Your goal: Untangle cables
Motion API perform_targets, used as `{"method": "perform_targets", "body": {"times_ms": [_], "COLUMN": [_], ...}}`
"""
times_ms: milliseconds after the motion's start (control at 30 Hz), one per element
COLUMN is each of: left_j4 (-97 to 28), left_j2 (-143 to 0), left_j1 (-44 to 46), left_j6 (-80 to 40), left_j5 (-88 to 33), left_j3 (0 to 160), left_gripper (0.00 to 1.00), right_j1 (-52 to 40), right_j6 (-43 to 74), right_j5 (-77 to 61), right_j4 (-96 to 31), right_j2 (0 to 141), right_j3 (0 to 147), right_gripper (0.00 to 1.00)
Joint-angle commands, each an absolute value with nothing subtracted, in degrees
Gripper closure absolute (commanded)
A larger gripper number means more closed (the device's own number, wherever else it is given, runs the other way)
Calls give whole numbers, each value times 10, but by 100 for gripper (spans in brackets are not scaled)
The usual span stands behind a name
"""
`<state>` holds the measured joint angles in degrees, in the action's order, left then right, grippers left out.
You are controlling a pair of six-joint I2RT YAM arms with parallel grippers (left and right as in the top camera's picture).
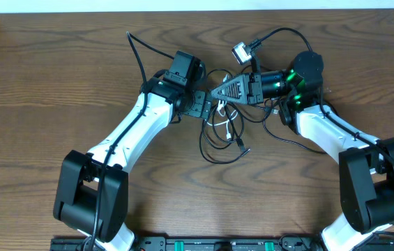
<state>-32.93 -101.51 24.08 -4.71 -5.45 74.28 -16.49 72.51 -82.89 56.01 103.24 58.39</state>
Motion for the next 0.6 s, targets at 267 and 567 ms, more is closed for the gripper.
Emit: {"method": "perform_targets", "body": {"times_ms": [267, 567], "left_j4": [-356, -357], "left_j2": [-1019, -1019], "left_j1": [239, 237], "left_j6": [-52, -55], "left_j5": [175, 172], "left_j3": [740, 732], "left_gripper": [9, 9], "right_j1": [-163, -113], "right_j6": [737, 830], "right_j5": [-831, -831], "right_j4": [571, 689], "right_j2": [1031, 1031], "right_j3": [588, 588], "right_gripper": [99, 99]}}
